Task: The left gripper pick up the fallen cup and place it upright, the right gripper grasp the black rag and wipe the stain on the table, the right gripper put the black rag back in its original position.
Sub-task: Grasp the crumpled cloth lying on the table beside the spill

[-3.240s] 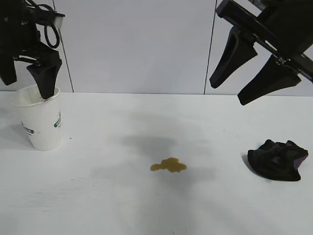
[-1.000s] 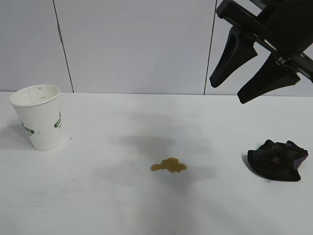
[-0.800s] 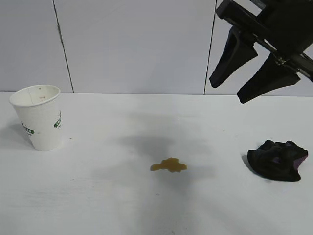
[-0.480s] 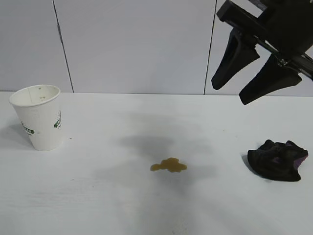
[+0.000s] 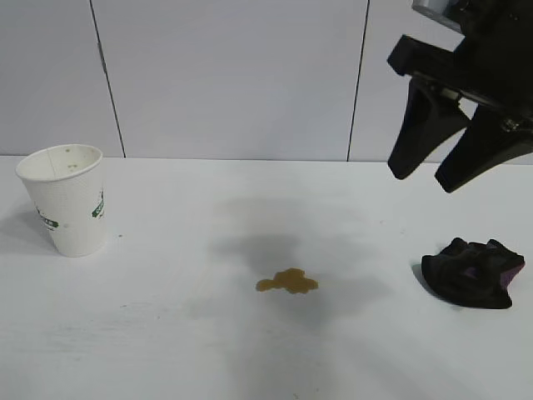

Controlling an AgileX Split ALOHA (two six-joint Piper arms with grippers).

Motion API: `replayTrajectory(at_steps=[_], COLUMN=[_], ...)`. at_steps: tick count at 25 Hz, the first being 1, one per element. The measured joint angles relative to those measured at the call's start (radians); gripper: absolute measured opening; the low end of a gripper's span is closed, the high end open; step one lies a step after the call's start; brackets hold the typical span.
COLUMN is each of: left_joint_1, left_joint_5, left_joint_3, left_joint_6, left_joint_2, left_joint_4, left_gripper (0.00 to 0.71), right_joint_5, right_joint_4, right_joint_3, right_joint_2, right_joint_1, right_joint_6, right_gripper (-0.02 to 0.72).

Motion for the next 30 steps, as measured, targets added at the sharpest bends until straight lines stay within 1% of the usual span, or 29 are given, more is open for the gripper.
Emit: replayTrajectory(at_steps=[3, 5, 7, 9, 11, 16, 20, 23, 26, 28, 30], left_joint_1=[0.0, 0.0, 0.0, 0.0, 0.0, 0.0, 0.0, 0.0, 0.0, 0.0, 0.0], left_joint_5=[-0.002, -0.004, -0.008, -0.008, -0.008, -0.009, -0.009, -0.009, -0.009, -0.009, -0.009], left_joint_3=[0.0, 0.0, 0.0, 0.0, 0.0, 0.0, 0.0, 0.0, 0.0, 0.0, 0.0], left_joint_6=[0.0, 0.0, 0.0, 0.0, 0.0, 0.0, 0.0, 0.0, 0.0, 0.0, 0.0], left_joint_2=[0.0, 0.0, 0.0, 0.0, 0.0, 0.0, 0.0, 0.0, 0.0, 0.0, 0.0], left_joint_4=[0.001, 0.001, 0.001, 0.002, 0.002, 0.002, 0.002, 0.002, 0.002, 0.002, 0.002], left_gripper=[0.694, 0.694, 0.694, 0.694, 0.694, 0.694, 0.694, 0.694, 0.694, 0.694, 0.694], right_joint_5=[-0.013, -0.041, -0.066, -0.079, -0.079, -0.057, -0.069, -0.125, -0.183, -0.206, -0.213], right_joint_4=[-0.098, -0.13, -0.146, -0.164, -0.204, -0.368, -0.456, -0.486, -0.494, -0.494, -0.496], right_joint_3=[-0.002, -0.002, -0.002, -0.002, -0.002, -0.004, -0.006, -0.006, -0.006, -0.006, -0.006], right_joint_2=[0.08, 0.138, 0.196, 0.243, 0.279, 0.29, 0.287, 0.287, 0.287, 0.287, 0.296], right_joint_1=[0.0, 0.0, 0.0, 0.0, 0.0, 0.0, 0.0, 0.0, 0.0, 0.0, -0.003], right_joint_6=[0.061, 0.1, 0.127, 0.149, 0.178, 0.285, 0.343, 0.382, 0.398, 0.4, 0.4], right_gripper=[0.37, 0.37, 0.37, 0.37, 0.37, 0.37, 0.37, 0.37, 0.37, 0.37, 0.372])
